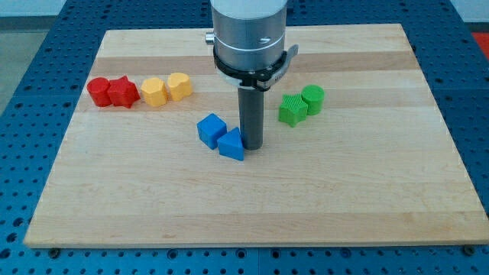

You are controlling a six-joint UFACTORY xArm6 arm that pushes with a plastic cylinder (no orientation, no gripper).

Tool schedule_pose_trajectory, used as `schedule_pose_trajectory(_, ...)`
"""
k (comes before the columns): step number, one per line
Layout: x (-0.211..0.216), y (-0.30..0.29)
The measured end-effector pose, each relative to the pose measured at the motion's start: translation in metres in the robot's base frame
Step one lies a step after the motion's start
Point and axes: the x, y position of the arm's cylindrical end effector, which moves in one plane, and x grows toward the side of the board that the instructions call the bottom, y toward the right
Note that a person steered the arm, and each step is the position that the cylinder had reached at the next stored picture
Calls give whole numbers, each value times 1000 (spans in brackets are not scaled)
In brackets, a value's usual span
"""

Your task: Slide the blue cube diagonal to the blue triangle

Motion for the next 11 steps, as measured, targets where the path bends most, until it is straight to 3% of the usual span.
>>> schedule_pose_trajectory(2, 2, -47)
schedule_pose_trajectory(3, 2, -9)
schedule_pose_trajectory(4, -24, 30)
schedule_pose_trajectory(5, -49, 8)
schedule_pose_trajectory(7, -59, -68)
schedule_pose_trajectory(8, -57, -80)
schedule_pose_trajectory(10, -2, -60)
schedule_pose_trajectory(11, -20, -60)
